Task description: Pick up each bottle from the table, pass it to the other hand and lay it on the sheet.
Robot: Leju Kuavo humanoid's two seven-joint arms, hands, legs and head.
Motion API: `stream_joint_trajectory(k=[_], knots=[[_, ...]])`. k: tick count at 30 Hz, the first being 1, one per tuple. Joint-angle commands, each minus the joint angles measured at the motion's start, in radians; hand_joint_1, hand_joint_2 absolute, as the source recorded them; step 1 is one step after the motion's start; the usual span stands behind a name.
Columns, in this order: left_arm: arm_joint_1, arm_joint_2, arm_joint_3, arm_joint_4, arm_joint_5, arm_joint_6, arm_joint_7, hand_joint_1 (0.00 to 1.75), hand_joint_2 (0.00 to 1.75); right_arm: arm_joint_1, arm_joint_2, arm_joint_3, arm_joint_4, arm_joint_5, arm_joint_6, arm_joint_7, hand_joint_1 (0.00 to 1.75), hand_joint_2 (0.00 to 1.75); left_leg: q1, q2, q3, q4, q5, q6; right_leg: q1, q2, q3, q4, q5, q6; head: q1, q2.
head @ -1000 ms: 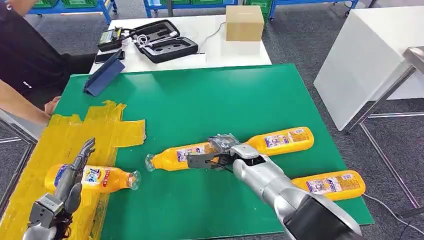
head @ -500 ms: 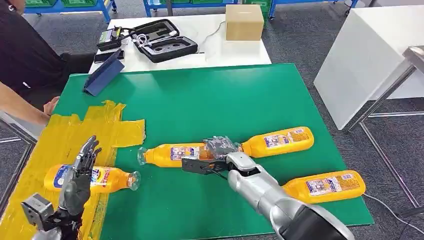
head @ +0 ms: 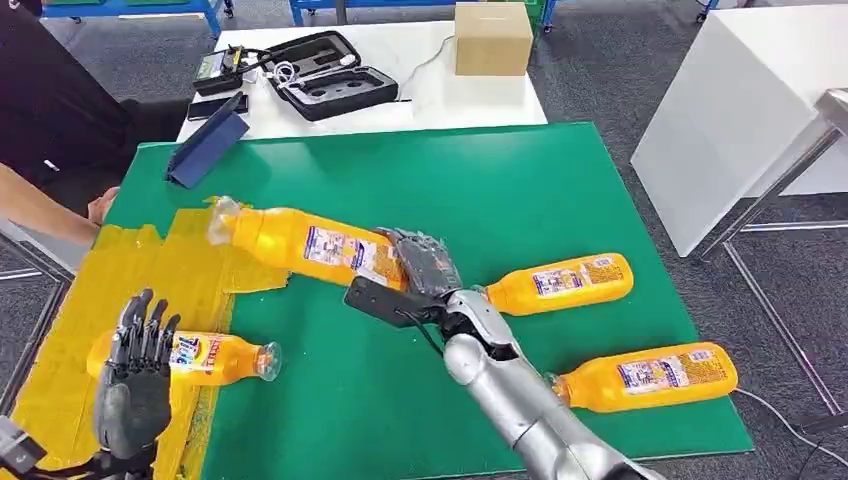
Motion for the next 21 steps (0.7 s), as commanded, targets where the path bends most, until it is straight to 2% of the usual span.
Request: stream_joint_trajectory(k=[1,3,10,17,21], knots=[[0.033,-0.072,-0.104,-0.061,-0.039,0.057,-0.008,0.00,1.75,0.099,0.001,0.100,-0.240,-0.012,0.015,-0.030,1.75,1.75,0.002,0.001,0.003,0.000,-0.002,-0.001,0.002,-0.002,0.004,-0.002,-0.002,0.000,0.000,0.000],[0.028,-0.068,-0.133,-0.059,-0.038,0.064,-0.011,0.00,1.75,0.088,0.020,0.137,-0.197,0.006,0.015,-0.019,1.75,1.75,0.002,0.002,0.003,0.000,-0.003,-0.001,0.003,-0.001,0.005,-0.003,-0.001,-0.001,0.000,0.000],[0.028,-0.058,-0.142,-0.060,-0.038,0.066,-0.014,0.00,1.75,0.077,0.021,0.142,-0.177,-0.002,0.028,-0.020,1.75,1.75,0.003,0.002,0.003,0.000,-0.002,-0.001,0.003,-0.001,0.005,-0.003,-0.001,-0.001,0.000,0.000],[0.019,-0.026,-0.282,-0.084,-0.066,0.120,-0.031,0.00,1.75,0.042,0.135,0.294,0.125,0.032,0.057,-0.008,1.75,1.75,0.004,0.007,0.006,-0.002,-0.003,-0.002,0.005,0.002,0.008,-0.006,-0.001,-0.001,0.000,0.000],[0.031,-0.013,-0.300,-0.105,-0.058,0.160,-0.046,0.00,1.75,0.076,0.154,0.376,0.174,0.047,0.056,-0.034,1.75,1.75,0.003,0.003,0.005,-0.002,-0.002,-0.001,0.003,0.000,0.006,-0.004,-0.001,-0.001,0.000,0.000]])
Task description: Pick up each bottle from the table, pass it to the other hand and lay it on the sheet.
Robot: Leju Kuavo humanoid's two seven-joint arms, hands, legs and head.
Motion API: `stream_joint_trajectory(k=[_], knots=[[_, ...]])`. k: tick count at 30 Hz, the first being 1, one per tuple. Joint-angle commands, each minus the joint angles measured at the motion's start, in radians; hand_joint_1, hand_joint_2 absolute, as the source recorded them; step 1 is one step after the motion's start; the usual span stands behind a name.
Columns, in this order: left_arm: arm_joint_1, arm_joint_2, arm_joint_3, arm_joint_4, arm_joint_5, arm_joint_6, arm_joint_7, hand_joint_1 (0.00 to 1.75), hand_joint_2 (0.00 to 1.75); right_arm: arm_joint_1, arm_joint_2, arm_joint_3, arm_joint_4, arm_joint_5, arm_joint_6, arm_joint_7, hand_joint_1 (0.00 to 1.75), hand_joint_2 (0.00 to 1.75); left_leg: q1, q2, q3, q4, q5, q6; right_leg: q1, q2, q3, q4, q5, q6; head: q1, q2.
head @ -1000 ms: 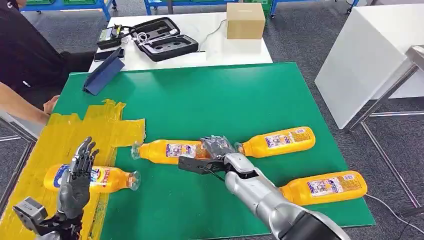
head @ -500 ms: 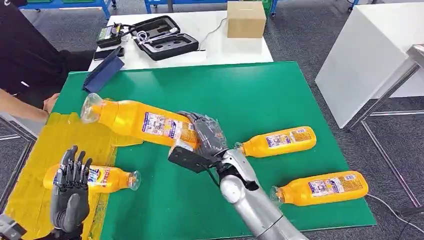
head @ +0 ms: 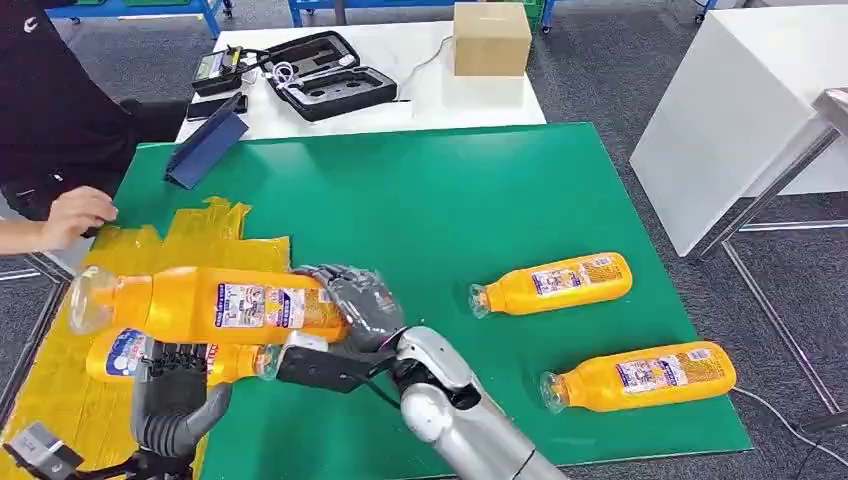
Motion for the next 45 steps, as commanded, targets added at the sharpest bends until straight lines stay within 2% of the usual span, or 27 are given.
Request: stream_joint_trajectory(k=[1,3,4,10,11,12,13,19,21,22,25,28,29,30,31,32,33,34,40,41,42,45], knots=[[0.000,0.045,-0.105,-0.017,0.005,0.067,-0.023,0.00,1.75,-0.009,0.065,0.228,0.276,0.031,0.003,-0.033,1.75,1.75,0.004,0.004,0.008,-0.003,-0.003,-0.002,0.005,0.001,0.009,-0.006,-0.001,-0.002,0.000,0.000],[0.006,0.038,-0.075,-0.018,0.025,0.061,-0.032,0.00,1.75,0.016,0.064,0.294,0.278,0.049,0.015,-0.041,1.75,1.75,0.002,0.003,0.005,-0.002,-0.002,-0.001,0.002,0.001,0.005,-0.004,-0.001,-0.001,0.000,0.000],[0.001,0.037,-0.065,-0.012,0.042,0.052,-0.035,0.00,1.75,-0.014,0.053,0.324,0.300,0.046,0.029,-0.051,1.75,1.75,0.003,0.005,0.007,-0.003,-0.003,-0.001,0.003,0.002,0.007,-0.005,-0.001,-0.001,0.000,0.000],[-0.005,0.016,-0.032,-0.006,0.083,0.028,-0.041,0.00,1.75,-0.033,0.044,0.349,0.340,0.030,0.050,-0.102,1.75,1.75,0.003,0.000,0.004,-0.002,-0.002,-0.001,0.004,-0.003,0.006,-0.005,-0.001,-0.001,0.000,0.000],[-0.006,0.016,-0.029,-0.005,0.091,0.023,-0.040,0.00,1.75,-0.030,0.043,0.353,0.340,0.032,0.048,-0.104,1.75,1.75,0.001,0.000,0.002,-0.002,-0.001,0.000,0.001,-0.002,0.001,-0.002,-0.001,0.000,0.000,0.000],[-0.008,0.013,-0.024,-0.002,0.102,0.018,-0.041,0.10,1.75,-0.028,0.042,0.354,0.341,0.031,0.046,-0.103,1.75,1.75,0.002,0.000,0.003,-0.002,-0.001,-0.001,0.002,-0.002,0.004,-0.004,-0.001,0.000,0.000,0.000],[-0.009,0.008,-0.019,-0.002,0.111,0.007,-0.046,1.75,1.75,-0.029,0.042,0.350,0.339,0.029,0.041,-0.096,1.73,1.75,0.004,0.000,0.005,-0.003,-0.002,-0.001,0.004,-0.003,0.006,-0.006,-0.001,-0.001,0.000,0.000],[-0.010,-0.001,-0.015,-0.005,0.120,-0.015,-0.055,1.75,1.75,-0.029,0.033,0.327,0.322,0.026,0.030,-0.080,1.73,1.75,0.003,-0.002,0.004,-0.002,-0.001,-0.001,0.003,-0.005,0.005,-0.005,-0.001,-0.001,0.000,0.000],[-0.011,-0.004,-0.012,-0.006,0.116,-0.018,-0.059,1.75,1.75,-0.027,0.022,0.311,0.306,0.026,0.021,-0.071,1.66,1.75,0.004,-0.001,0.005,-0.003,-0.002,-0.001,0.004,-0.006,0.007,-0.007,-0.002,-0.001,0.000,0.000],[-0.011,-0.004,-0.012,-0.006,0.116,-0.018,-0.059,1.75,1.75,-0.027,0.022,0.311,0.306,0.026,0.021,-0.071,1.66,1.75,0.002,-0.001,0.002,-0.002,-0.001,-0.001,0.002,-0.004,0.002,-0.003,-0.001,0.000,0.000,0.000],[-0.002,-0.007,-0.005,-0.012,0.095,-0.027,-0.074,1.75,1.75,0.024,0.012,0.274,0.233,0.044,-0.021,-0.022,1.66,1.75,0.002,-0.002,0.003,-0.002,-0.001,-0.001,0.002,-0.005,0.004,-0.005,-0.001,0.000,0.000,0.000],[-0.002,-0.009,0.000,-0.012,0.070,-0.030,-0.085,1.75,1.75,0.021,-0.008,0.253,0.198,0.048,-0.024,-0.006,1.62,1.75,0.001,-0.001,0.001,-0.001,0.000,0.000,0.001,-0.004,0.000,-0.002,-0.001,0.000,0.000,0.000],[-0.004,-0.008,0.003,-0.010,0.048,-0.024,-0.091,1.75,1.75,0.026,-0.013,0.233,0.183,0.047,-0.023,0.001,1.48,1.75,0.003,-0.002,0.002,-0.001,-0.001,-0.001,0.003,-0.006,0.003,-0.005,-0.001,0.000,0.000,0.000],[-0.006,-0.008,0.005,-0.010,0.019,-0.011,-0.100,1.75,1.75,0.026,-0.020,0.216,0.171,0.051,-0.033,0.008,1.08,1.75,0.001,-0.001,0.001,-0.001,0.000,0.000,0.001,-0.004,0.001,-0.003,-0.001,0.000,0.000,0.000],[-0.009,-0.005,0.009,-0.010,-0.025,0.013,-0.115,1.75,1.75,0.024,-0.032,0.195,0.153,0.056,-0.041,0.010,0.00,1.75,0.002,-0.001,0.002,-0.002,-0.001,0.000,0.002,-0.005,0.002,-0.004,-0.001,0.000,0.000,0.000],[-0.016,0.000,0.013,-0.011,-0.117,0.075,-0.141,1.75,1.75,0.023,-0.046,0.171,0.128,0.056,-0.043,0.016,0.00,0.00,0.001,-0.001,0.001,-0.001,0.000,0.000,0.001,-0.004,0.000,-0.002,-0.001,0.000,0.000,0.000],[-0.025,0.011,0.025,-0.012,-0.253,0.178,-0.167,1.75,1.75,0.023,-0.064,0.136,0.097,0.047,-0.041,0.026,0.00,0.00,0.002,-0.002,0.002,-0.001,0.000,0.000,0.002,-0.006,0.003,-0.004,-0.001,0.000,0.000,0.000],[-0.039,0.018,0.024,-0.003,-0.304,0.219,-0.169,1.75,1.75,0.017,-0.081,0.124,0.078,0.044,-0.031,0.024,0.00,0.00,0.002,-0.003,0.001,-0.001,0.000,0.000,0.002,-0.006,0.001,-0.004,-0.001,0.000,0.000,0.000],[-0.045,0.020,0.026,0.001,-0.304,0.219,-0.168,1.75,1.75,0.025,-0.082,0.118,0.067,0.041,-0.017,0.022,0.00,0.00,0.001,0.000,0.001,-0.001,-0.001,0.000,0.002,-0.002,0.001,-0.003,0.000,0.000,0.000,0.000],[-0.046,0.022,0.031,0.000,-0.373,0.279,-0.165,1.75,1.75,0.023,-0.085,0.118,0.064,0.049,-0.023,0.022,0.00,0.00,0.000,0.000,0.001,-0.001,-0.001,0.000,0.001,-0.002,0.001,-0.002,0.000,0.001,0.000,0.000],[-0.058,0.038,0.034,0.022,-0.532,0.417,-0.161,1.75,1.75,0.025,-0.107,0.104,0.028,0.041,-0.029,0.019,0.00,0.00,0.002,0.000,0.002,-0.001,-0.001,-0.001,0.003,-0.003,0.003,-0.004,0.000,0.000,0.000,0.000],[-0.115,0.104,0.097,0.178,-0.980,0.779,-0.017,1.75,1.75,0.025,-0.206,0.053,-0.111,0.005,-0.013,-0.006,0.00,0.00,0.003,-0.001,0.004,-0.003,-0.001,-0.001,0.004,-0.006,0.006,-0.006,0.000,0.000,0.000,0.000]])
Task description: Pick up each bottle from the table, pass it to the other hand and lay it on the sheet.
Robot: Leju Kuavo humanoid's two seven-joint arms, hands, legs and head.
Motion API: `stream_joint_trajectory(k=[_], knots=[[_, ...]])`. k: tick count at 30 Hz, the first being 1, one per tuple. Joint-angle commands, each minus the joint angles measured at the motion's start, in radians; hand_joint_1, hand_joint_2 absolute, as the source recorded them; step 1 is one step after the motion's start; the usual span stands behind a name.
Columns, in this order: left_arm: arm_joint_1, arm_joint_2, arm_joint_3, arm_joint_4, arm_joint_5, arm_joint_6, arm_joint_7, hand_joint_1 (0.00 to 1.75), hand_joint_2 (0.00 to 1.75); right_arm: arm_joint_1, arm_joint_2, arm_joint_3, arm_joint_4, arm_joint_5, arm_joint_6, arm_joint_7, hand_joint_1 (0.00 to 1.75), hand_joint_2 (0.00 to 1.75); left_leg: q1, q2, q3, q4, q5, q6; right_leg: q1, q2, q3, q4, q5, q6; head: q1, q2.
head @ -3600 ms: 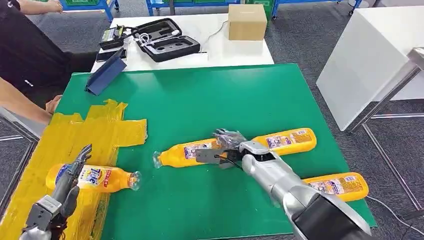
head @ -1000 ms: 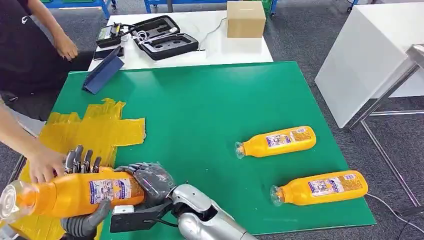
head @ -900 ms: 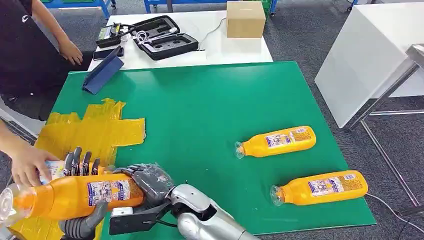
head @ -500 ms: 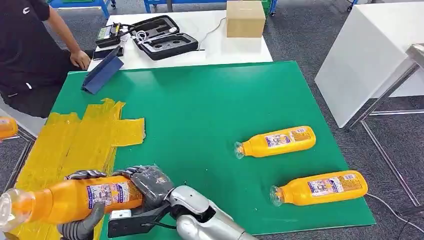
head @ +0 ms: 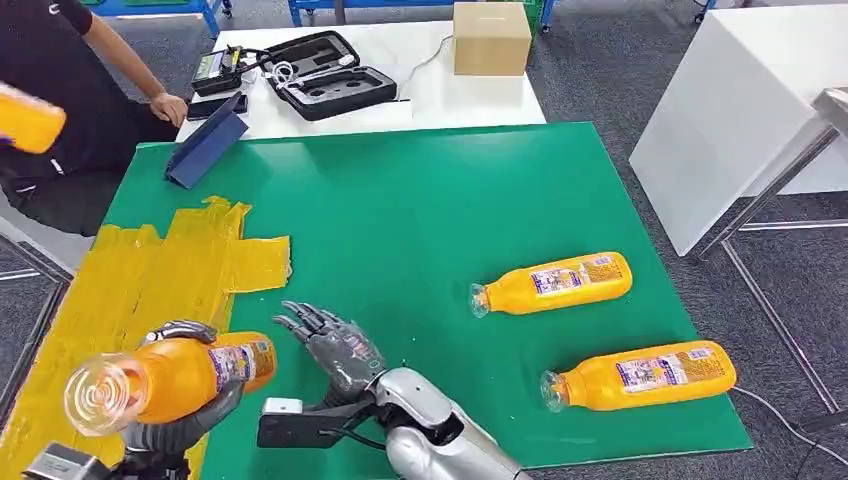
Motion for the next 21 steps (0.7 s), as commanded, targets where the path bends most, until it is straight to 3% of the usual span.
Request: stream_joint_trajectory(k=[1,6,7,10,17,21], knots=[[-0.126,0.118,0.109,0.269,-0.751,0.594,0.196,1.75,1.75,-0.005,-0.207,-0.103,-0.233,-0.052,0.023,-0.030,0.00,0.00,0.001,-0.004,0.003,-0.003,0.001,-0.001,0.001,-0.006,0.006,-0.004,-0.001,0.000,0.000,0.000],[-0.193,0.204,0.224,0.608,-1.094,0.785,0.325,1.75,1.75,0.037,-0.387,-0.178,-0.385,-0.098,0.062,-0.099,0.00,0.00,0.000,-0.003,0.006,-0.004,0.001,0.000,0.000,-0.004,0.007,-0.005,0.000,0.000,0.000,0.000],[-0.198,0.211,0.234,0.646,-1.103,0.787,0.324,1.75,1.75,0.049,-0.412,-0.192,-0.412,-0.109,0.070,-0.108,0.00,1.75,0.001,-0.003,0.007,-0.005,0.001,-0.001,0.001,-0.006,0.010,-0.007,0.000,0.000,0.000,0.000],[-0.215,0.232,0.257,0.784,-1.211,0.786,0.363,1.75,1.75,0.091,-0.529,-0.227,-0.502,-0.138,0.118,-0.124,0.00,1.75,0.000,-0.004,0.006,-0.004,0.000,0.000,0.000,-0.006,0.009,-0.005,-0.002,0.000,0.000,0.000],[-0.217,0.225,0.262,0.786,-1.222,0.787,0.363,1.75,1.75,0.103,-0.536,-0.237,-0.513,-0.149,0.123,-0.132,0.00,1.75,-0.001,-0.001,0.003,-0.001,-0.001,0.000,-0.001,-0.002,0.005,-0.003,-0.001,0.000,0.000,0.000],[-0.253,0.244,0.248,0.945,-1.285,0.775,0.391,1.75,1.75,0.166,-0.637,-0.290,-0.585,-0.174,0.138,-0.139,0.00,1.75,0.000,-0.001,0.006,-0.002,-0.002,0.001,0.000,-0.002,0.009,-0.005,-0.001,-0.001,0.000,0.000]])
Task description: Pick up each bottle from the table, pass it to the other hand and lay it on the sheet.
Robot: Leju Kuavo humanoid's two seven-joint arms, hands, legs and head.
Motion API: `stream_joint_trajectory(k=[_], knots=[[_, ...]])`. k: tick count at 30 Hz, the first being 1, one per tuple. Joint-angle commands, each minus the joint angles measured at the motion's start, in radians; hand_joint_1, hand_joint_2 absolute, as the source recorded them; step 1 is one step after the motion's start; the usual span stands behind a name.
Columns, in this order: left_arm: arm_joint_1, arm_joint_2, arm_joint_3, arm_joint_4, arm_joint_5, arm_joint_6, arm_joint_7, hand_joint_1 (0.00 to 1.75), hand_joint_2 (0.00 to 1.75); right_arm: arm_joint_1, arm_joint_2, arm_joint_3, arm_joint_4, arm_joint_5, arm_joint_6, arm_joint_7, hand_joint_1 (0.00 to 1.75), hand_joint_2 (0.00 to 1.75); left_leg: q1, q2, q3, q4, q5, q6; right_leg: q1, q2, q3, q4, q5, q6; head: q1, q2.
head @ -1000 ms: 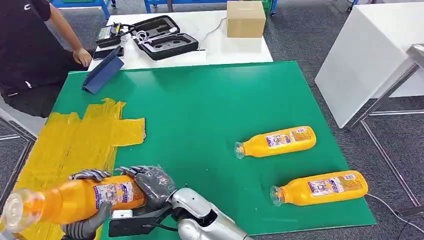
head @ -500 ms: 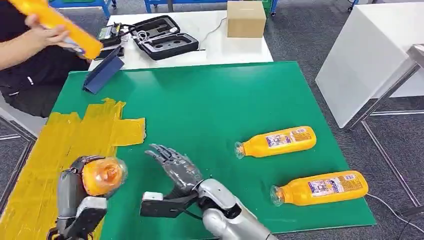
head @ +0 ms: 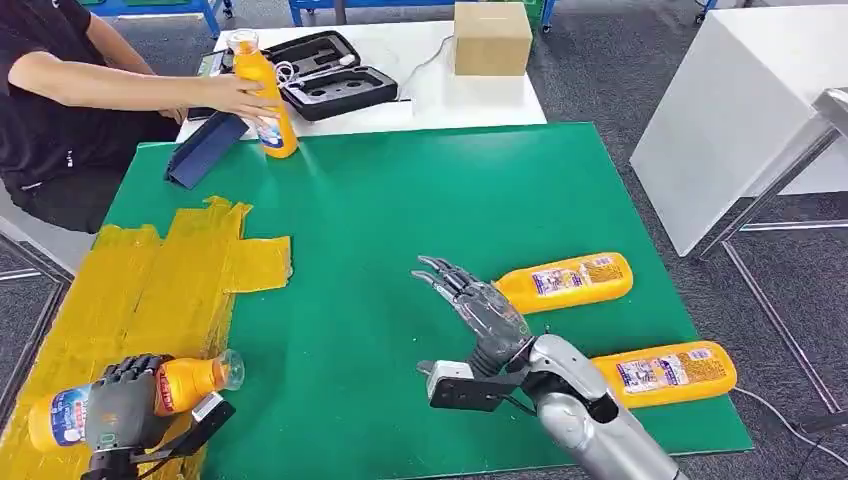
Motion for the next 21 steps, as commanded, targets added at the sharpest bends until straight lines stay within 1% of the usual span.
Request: stream_joint_trajectory(k=[1,2,3,4,5,6,7,8,9,10,11,12,13,14,15,16,17,18,19,20,21], knots=[[-0.077,0.031,0.006,0.343,-0.069,-0.020,0.023,1.75,1.75,0.078,-0.185,-0.079,-0.122,-0.045,0.039,-0.017,0.00,1.75,0.000,-0.001,0.004,-0.002,0.000,0.000,0.000,-0.003,0.004,-0.002,-0.001,0.000,0.000,0.000],[-0.089,0.037,-0.009,0.388,-0.088,-0.015,0.024,1.75,1.75,0.098,-0.208,-0.100,-0.135,-0.063,0.058,-0.030,0.00,1.75,0.001,-0.002,0.006,-0.003,0.000,-0.001,0.001,-0.004,0.007,-0.003,-0.001,-0.001,0.000,0.000],[-0.097,0.041,-0.019,0.415,-0.097,-0.020,0.028,1.75,1.75,0.108,-0.217,-0.109,-0.137,-0.060,0.072,-0.037,0.00,1.75,-0.001,-0.005,0.007,-0.002,0.000,0.000,0.000,-0.006,0.008,-0.002,-0.002,0.000,0.000,0.000],[-0.102,0.041,-0.027,0.431,-0.100,-0.026,0.027,1.29,1.75,0.117,-0.223,-0.112,-0.135,-0.053,0.081,-0.038,0.00,1.75,-0.001,-0.008,0.010,-0.003,0.000,0.000,-0.001,-0.007,0.010,-0.002,-0.003,0.002,0.000,0.000],[-0.106,0.034,-0.025,0.438,-0.050,-0.036,-0.018,0.00,1.75,0.124,-0.236,-0.110,-0.132,-0.042,0.093,-0.034,0.00,1.75,-0.001,-0.010,0.011,-0.003,0.000,0.000,0.000,-0.009,0.011,-0.003,-0.003,0.002,0.000,0.000],[-0.101,0.033,-0.032,0.426,0.024,-0.064,-0.081,0.00,1.75,0.139,-0.249,-0.119,-0.131,-0.038,0.100,-0.035,0.00,1.75,0.001,-0.010,0.012,-0.004,0.000,0.001,0.001,-0.010,0.010,-0.004,-0.002,0.002,0.000,0.000],[-0.091,0.028,-0.034,0.399,0.085,-0.087,-0.128,0.00,1.75,0.155,-0.261,-0.131,-0.134,-0.038,0.100,-0.036,0.00,1.75,-0.001,-0.012,0.015,-0.005,-0.006,0.005,-0.001,-0.012,0.010,-0.003,-0.005,0.004,0.000,0.000],[-0.081,0.026,-0.038,0.375,0.110,-0.095,-0.149,0.00,1.75,0.168,-0.279,-0.142,-0.139,-0.037,0.100,-0.036,0.00,1.75,0.000,-0.012,0.015,-0.006,-0.005,0.004,0.000,-0.012,0.011,-0.005,-0.004,0.003,-0.001,0.000],[-0.050,0.017,-0.046,0.307,0.202,-0.144,-0.222,0.00,0.00,0.204,-0.305,-0.176,-0.164,-0.049,0.105,-0.035,0.00,1.75,-0.002,-0.013,0.018,-0.005,-0.009,0.004,-0.002,-0.013,0.012,-0.003,-0.008,0.004,-0.001,0.000],[-0.028,0.015,-0.050,0.261,0.237,-0.167,-0.245,0.00,0.00,0.233,-0.326,-0.206,-0.186,-0.060,0.108,-0.035,0.00,1.75,-0.001,-0.011,0.013,-0.005,-0.007,0.004,-0.002,-0.014,0.009,-0.004,-0.006,0.004,-0.001,0.000],[-0.005,0.010,-0.052,0.212,0.281,-0.212,-0.266,0.00,0.00,0.263,-0.347,-0.243,-0.208,-0.077,0.116,-0.039,0.00,1.75,-0.002,-0.011,0.017,-0.003,-0.011,0.002,-0.002,-0.015,0.012,-0.002,-0.009,0.004,0.000,0.000],[0.026,0.009,-0.059,0.151,0.328,-0.259,-0.298,0.00,0.00,0.298,-0.364,-0.294,-0.231,-0.089,0.127,-0.044,0.00,1.75,-0.003,-0.011,0.022,-0.003,-0.016,0.004,-0.004,-0.014,0.016,-0.001,-0.011,0.004,-0.002,0.000],[0.047,0.009,-0.064,0.112,0.362,-0.297,-0.321,0.00,0.00,0.320,-0.371,-0.330,-0.243,-0.096,0.136,-0.047,0.00,1.75,-0.002,-0.010,0.019,-0.003,-0.015,0.005,-0.003,-0.014,0.014,-0.002,-0.010,0.005,-0.001,0.000],[0.070,0.010,-0.066,0.073,0.396,-0.344,-0.342,0.00,0.00,0.337,-0.375,-0.363,-0.251,-0.102,0.149,-0.051,0.00,1.75,-0.002,-0.013,0.025,-0.003,-0.013,0.006,-0.003,-0.016,0.021,-0.001,-0.012,0.006,-0.001,0.000],[0.100,0.010,-0.071,0.024,0.425,-0.383,-0.366,0.00,0.00,0.355,-0.372,-0.399,-0.254,-0.104,0.157,-0.054,0.00,1.75,-0.002,-0.011,0.022,-0.003,-0.010,0.007,-0.002,-0.015,0.018,-0.002,-0.010,0.006,0.000,0.000],[0.135,0.014,-0.080,-0.034,0.448,-0.441,-0.380,0.00,0.00,0.366,-0.367,-0.430,-0.256,-0.106,0.168,-0.057,0.00,1.75,-0.003,-0.013,0.030,-0.003,-0.010,0.008,-0.003,-0.016,0.025,-0.002,-0.013,0.006,-0.001,0.000],[0.167,0.018,-0.078,-0.084,0.487,-0.502,-0.398,0.00,0.00,0.371,-0.364,-0.456,-0.250,-0.112,0.179,-0.063,0.00,1.75,-0.003,-0.012,0.027,-0.003,-0.009,0.009,-0.003,-0.016,0.023,-0.002,-0.013,0.007,-0.001,0.000],[0.182,0.018,-0.076,-0.109,0.498,-0.528,-0.404,0.00,0.00,0.371,-0.361,-0.467,-0.247,-0.113,0.185,-0.066,0.00,1.75,-0.005,-0.012,0.032,-0.003,-0.010,0.009,-0.004,-0.016,0.027,-0.002,-0.015,0.008,0.000,0.000],[0.188,0.019,-0.073,-0.116,0.500,-0.532,-0.406,0.00,0.00,0.369,-0.363,-0.471,-0.243,-0.114,0.189,-0.068,0.00,1.75,-0.003,-0.009,0.027,-0.003,-0.011,0.008,-0.002,-0.013,0.023,-0.004,-0.013,0.008,-0.001,0.000],[0.188,0.019,-0.073,-0.116,0.500,-0.532,-0.406,0.00,0.00,0.369,-0.363,-0.471,-0.243,-0.114,0.189,-0.068,0.00,1.75,-0.005,-0.009,0.030,-0.003,-0.011,0.009,-0.003,-0.013,0.028,-0.003,-0.014,0.008,0.000,0.000],[0.188,0.019,-0.073,-0.116,0.500,-0.532,-0.406,0.00,0.00,0.369,-0.363,-0.471,-0.243,-0.114,0.189,-0.068,0.00,1.75,-0.004,-0.006,0.029,-0.004,-0.012,0.008,-0.002,-0.011,0.031,-0.005,-0.013,0.008,0.000,0.000]])
